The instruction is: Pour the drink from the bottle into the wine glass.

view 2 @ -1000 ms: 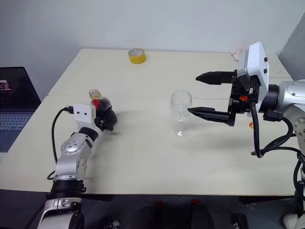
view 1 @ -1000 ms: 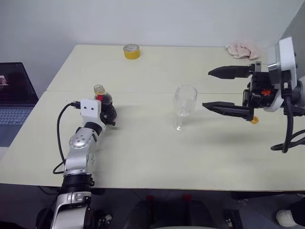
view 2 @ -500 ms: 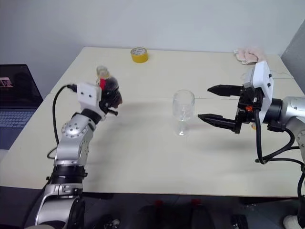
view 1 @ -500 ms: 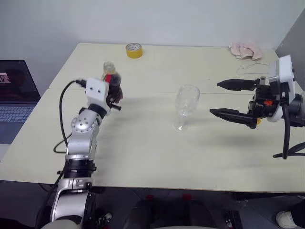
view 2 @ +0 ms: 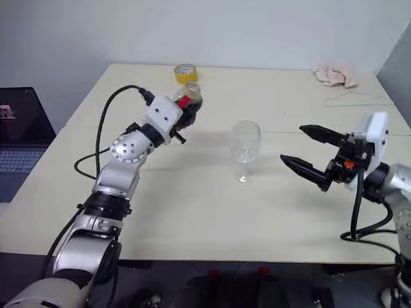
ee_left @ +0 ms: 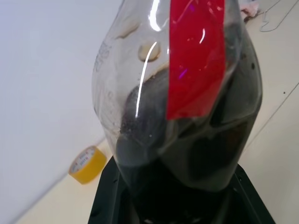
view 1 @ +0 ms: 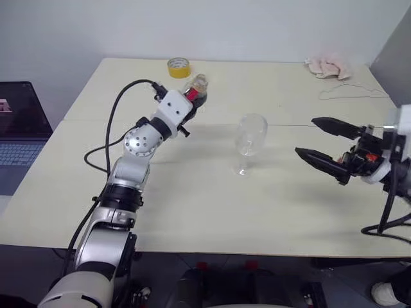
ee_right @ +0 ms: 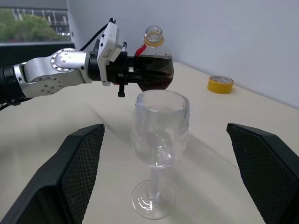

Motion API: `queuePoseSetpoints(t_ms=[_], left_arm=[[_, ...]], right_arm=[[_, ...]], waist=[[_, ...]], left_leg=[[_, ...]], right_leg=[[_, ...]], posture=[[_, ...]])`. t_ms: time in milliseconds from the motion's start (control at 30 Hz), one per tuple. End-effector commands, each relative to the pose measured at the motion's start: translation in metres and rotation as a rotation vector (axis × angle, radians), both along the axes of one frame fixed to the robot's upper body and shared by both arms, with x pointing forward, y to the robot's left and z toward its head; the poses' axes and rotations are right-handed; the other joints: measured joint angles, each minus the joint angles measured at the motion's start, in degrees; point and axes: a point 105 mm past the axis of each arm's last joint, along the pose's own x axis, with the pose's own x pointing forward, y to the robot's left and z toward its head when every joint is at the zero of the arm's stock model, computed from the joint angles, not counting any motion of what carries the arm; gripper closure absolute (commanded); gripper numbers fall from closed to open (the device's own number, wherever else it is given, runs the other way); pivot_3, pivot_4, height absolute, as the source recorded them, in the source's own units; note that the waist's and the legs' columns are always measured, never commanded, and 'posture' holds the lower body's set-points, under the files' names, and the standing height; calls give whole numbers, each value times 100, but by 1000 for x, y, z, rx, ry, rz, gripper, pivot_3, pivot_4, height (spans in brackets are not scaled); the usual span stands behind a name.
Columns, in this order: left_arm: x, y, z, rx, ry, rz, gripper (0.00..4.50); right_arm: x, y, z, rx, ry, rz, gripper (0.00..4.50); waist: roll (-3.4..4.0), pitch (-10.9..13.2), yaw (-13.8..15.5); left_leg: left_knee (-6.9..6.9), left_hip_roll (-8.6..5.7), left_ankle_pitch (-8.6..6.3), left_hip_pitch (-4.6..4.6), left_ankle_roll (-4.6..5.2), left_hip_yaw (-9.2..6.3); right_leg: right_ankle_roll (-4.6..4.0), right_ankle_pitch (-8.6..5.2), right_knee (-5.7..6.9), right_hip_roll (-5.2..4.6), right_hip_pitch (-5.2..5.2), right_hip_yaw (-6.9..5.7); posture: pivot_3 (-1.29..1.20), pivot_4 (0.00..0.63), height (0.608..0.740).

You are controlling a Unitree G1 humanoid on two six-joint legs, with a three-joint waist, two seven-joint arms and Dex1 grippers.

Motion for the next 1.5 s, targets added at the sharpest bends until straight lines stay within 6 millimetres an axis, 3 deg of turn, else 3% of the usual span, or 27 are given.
queuePoseSetpoints(t_ms=[33, 600, 933, 1500], left_arm=[[-5, -15, 30, 53, -133, -55, 3513], [-10, -55, 33, 269, -296, -158, 3513], [-12, -63, 33, 397, -417, -152, 3513], [-12, -60, 38, 514, -542, -117, 3513]], right_arm=[[-10, 3, 5, -14, -66, -31, 0], [-14, 19, -15, -57, -5, -36, 0], [-14, 21, -18, -58, 8, -31, 0], [-14, 21, -20, -63, 23, -27, 0]], waist=[[0, 0, 0], [-1, 0, -9], [-1, 0, -10], [-1, 0, -19]], left_leg=[[3, 1, 0, -1, 0, -1], [24, -1, -1, -1, 1, -3], [24, -2, -1, -1, 1, -2], [26, -3, -1, -1, 1, -1]], right_leg=[[1, 0, 0, 1, 0, 0], [3, 0, 33, 3, -3, -1], [3, -1, 36, 2, -2, -1], [3, -1, 40, 2, -4, -1]], posture=[[0, 150, 740], [0, 150, 740], [0, 150, 740], [0, 150, 740]])
